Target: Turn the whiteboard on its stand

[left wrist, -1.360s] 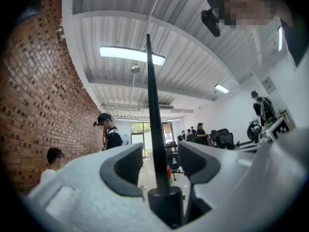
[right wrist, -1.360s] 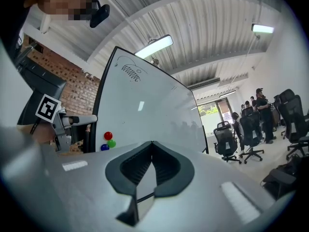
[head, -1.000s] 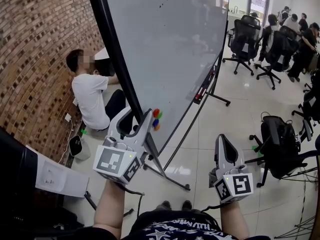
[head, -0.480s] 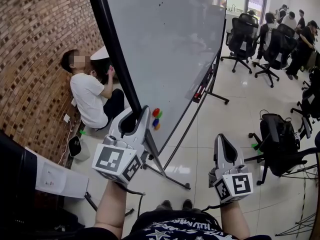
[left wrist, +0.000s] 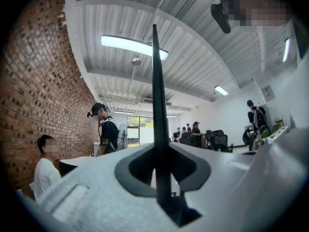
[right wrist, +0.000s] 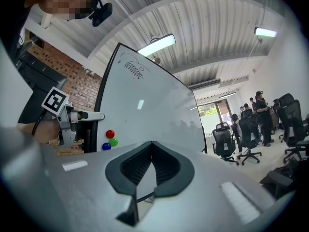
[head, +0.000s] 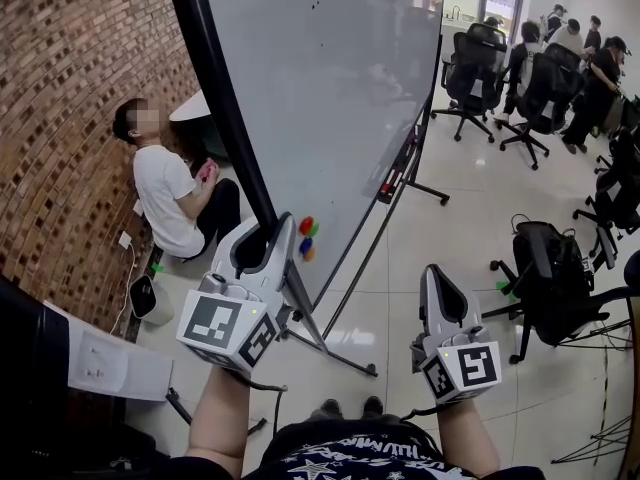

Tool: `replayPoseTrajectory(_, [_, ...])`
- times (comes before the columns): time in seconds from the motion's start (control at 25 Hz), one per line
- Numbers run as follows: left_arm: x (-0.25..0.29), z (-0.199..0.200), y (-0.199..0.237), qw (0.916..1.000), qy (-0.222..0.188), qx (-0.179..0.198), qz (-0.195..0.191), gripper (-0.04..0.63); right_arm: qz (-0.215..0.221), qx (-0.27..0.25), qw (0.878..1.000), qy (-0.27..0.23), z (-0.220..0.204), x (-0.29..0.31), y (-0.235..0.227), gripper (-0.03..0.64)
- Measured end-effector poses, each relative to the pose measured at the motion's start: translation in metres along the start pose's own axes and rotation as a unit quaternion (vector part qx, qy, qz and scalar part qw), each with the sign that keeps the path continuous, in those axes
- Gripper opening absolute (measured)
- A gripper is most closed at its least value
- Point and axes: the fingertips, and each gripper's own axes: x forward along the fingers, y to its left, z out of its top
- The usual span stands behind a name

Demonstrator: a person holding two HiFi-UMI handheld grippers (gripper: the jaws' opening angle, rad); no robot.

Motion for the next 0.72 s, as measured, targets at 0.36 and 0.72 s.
replayPoseTrajectory(0.36, [-0.006, 0.003, -0.007, 1.0000, 0.005, -0.002, 0.001, 0.058, -0.005, 0.002, 1.000, -0.003, 0.002, -0.002, 0.004, 0.008])
replayPoseTrajectory(0.72, [-0.027, 0.004, -0.016, 1.0000, 0.008, -0.004, -0.001, 0.058, -0.029, 0.004, 1.000, -0.008, 0.000, -0.018, 0.010, 0.008])
